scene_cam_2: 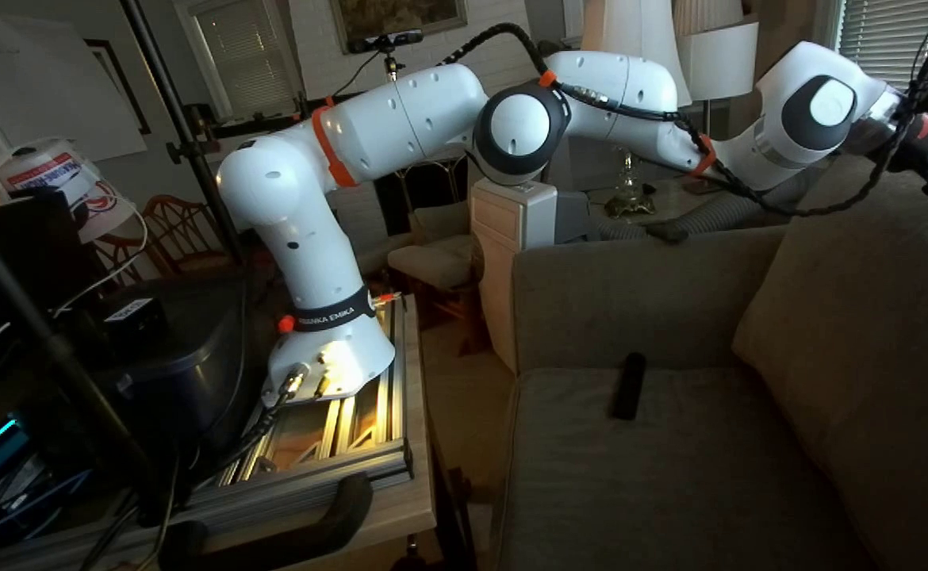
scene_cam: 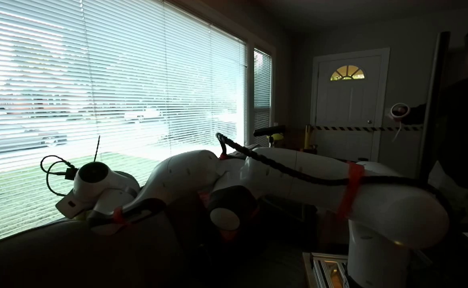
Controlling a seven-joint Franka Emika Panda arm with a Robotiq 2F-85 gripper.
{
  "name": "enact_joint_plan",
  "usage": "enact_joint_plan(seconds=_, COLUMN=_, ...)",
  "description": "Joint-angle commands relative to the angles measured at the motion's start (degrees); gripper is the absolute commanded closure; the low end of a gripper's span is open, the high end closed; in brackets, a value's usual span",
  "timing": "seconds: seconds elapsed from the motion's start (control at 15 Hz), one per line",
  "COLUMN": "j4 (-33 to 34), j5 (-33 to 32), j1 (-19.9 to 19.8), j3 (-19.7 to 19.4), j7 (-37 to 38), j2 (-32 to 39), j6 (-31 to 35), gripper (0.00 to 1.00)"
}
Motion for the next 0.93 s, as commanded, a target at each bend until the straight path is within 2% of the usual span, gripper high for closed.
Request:
enact_joint_plan(seconds=0.0, j4=0.4, j5=-0.1, j1=1.3, j3=-0.6, j7=0.8, j2=1.1, j6=-3.4, gripper=0.0)
enact_joint_plan(seconds=0.6, j4=0.7, j5=0.1, j1=3.3, j3=0.1, j7=-0.5, j2=-0.2, j6=-4.5, gripper=0.0)
enact_joint_plan(seconds=0.87, j4=-0.5, j5=2.0, j1=4.8, j3=4.2, j7=-5.0, j2=-5.4, j6=-8.6, gripper=0.0)
